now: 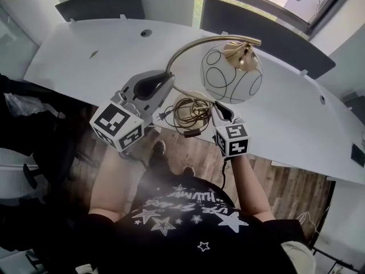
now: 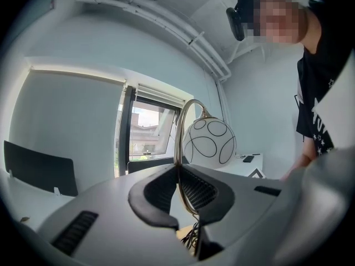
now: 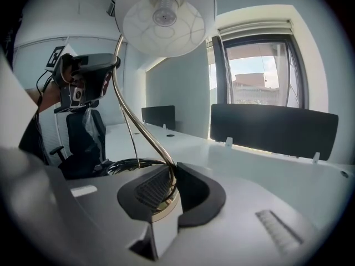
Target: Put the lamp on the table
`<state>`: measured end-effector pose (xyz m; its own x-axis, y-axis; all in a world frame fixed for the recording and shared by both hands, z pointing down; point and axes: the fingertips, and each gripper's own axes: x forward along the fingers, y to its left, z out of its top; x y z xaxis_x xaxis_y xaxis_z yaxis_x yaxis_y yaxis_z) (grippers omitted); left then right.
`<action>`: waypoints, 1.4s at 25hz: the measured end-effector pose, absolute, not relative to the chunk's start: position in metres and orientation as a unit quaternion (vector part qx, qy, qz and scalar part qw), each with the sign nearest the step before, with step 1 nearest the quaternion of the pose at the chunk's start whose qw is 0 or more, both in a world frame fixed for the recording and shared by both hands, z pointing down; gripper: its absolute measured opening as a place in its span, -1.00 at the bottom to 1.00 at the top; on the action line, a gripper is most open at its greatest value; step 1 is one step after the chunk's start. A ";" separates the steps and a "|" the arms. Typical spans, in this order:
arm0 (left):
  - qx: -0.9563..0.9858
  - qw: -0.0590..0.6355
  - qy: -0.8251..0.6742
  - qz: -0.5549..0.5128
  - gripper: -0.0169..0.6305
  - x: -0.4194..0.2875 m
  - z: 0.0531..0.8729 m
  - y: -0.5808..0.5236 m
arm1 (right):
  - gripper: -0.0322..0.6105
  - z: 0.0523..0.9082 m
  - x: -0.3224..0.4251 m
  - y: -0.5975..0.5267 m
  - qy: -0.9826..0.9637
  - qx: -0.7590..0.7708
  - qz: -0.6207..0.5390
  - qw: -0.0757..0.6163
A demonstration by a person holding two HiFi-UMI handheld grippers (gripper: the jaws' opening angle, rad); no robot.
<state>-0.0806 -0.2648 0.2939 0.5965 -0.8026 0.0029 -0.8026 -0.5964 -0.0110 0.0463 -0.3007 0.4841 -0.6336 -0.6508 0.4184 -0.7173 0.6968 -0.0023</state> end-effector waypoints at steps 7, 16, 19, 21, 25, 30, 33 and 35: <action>-0.898 0.015 0.439 0.002 -0.85 -0.102 0.292 -0.282 | -0.77 0.478 0.025 -0.311 -0.897 0.391 0.078 0.190; -0.910 0.012 0.413 0.006 -0.85 -0.169 0.296 -0.349 | -0.77 0.480 -0.038 -0.372 -0.881 0.420 0.086 0.202; -0.914 0.008 0.406 0.004 -0.85 -0.189 0.301 -0.369 | -0.77 0.484 -0.057 -0.389 -0.875 0.428 0.088 0.206; -0.916 0.003 0.401 0.002 -0.85 -0.206 0.306 -0.383 | -0.77 0.488 -0.072 -0.401 -0.872 0.433 0.090 0.210; -0.920 0.000 0.392 -0.004 -0.85 -0.221 0.312 -0.402 | -0.77 0.495 -0.086 -0.418 -0.865 0.444 0.091 0.215; -0.927 -0.001 0.374 -0.017 -0.85 -0.225 0.321 -0.417 | -0.77 0.505 -0.094 -0.428 -0.856 0.457 0.104 0.216; -0.929 -0.005 0.370 -0.020 -0.85 -0.236 0.327 -0.433 | -0.77 0.512 -0.106 -0.439 -0.853 0.460 0.108 0.220; -0.930 -0.008 0.367 -0.024 -0.85 -0.240 0.331 -0.444 | -0.77 0.517 -0.111 -0.447 -0.850 0.464 0.111 0.222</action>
<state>-0.2405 -0.4437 0.3314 0.7294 -0.6822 0.0508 -0.6830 -0.7304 -0.0025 -0.1109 -0.4466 0.5169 -0.4711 -0.7392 0.4813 -0.8380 0.5454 0.0175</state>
